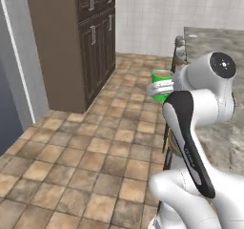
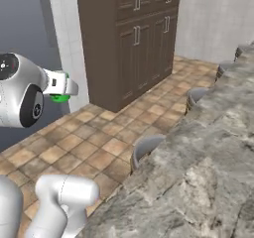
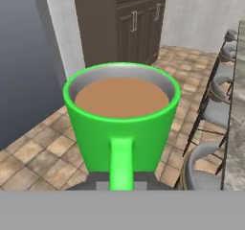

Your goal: Pick the cup of tea, navigate to the dining table, and place it on the saucer.

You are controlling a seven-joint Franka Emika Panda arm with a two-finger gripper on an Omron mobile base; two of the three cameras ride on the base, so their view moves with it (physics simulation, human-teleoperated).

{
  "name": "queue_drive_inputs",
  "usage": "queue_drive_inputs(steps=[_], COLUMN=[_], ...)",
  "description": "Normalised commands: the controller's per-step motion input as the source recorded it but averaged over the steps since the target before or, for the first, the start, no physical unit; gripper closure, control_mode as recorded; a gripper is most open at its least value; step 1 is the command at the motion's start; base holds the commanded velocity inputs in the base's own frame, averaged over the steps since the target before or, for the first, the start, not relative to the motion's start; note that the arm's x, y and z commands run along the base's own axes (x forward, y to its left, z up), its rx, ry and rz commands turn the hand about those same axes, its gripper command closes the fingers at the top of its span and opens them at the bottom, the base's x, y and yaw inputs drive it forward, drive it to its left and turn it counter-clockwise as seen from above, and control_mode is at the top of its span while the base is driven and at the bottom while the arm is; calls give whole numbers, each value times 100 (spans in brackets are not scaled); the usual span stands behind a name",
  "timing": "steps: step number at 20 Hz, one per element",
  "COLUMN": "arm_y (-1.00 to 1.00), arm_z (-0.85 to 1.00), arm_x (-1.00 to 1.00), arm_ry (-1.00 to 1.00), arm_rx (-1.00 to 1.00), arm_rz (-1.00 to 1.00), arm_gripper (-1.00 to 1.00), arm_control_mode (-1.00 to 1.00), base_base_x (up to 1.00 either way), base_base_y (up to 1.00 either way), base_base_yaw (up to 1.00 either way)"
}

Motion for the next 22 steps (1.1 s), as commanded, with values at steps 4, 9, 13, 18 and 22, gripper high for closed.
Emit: queue_drive_inputs(steps=[4,9,13,18,22], arm_y=[0,0,0,0,0], arm_z=[0,0,0,0,0], arm_x=[0,0,0,0,0], arm_ry=[0,0,0,0,0], arm_rx=[0,0,0,0,0], arm_rz=[0,0,0,0,0], arm_gripper=[100,100,100,100,100], arm_control_mode=[100,100,100,100,100], base_base_x=[0,0,0,3,56], base_base_y=[99,76,29,50,100], base_base_yaw=[-58,-57,-65,-53,-6])
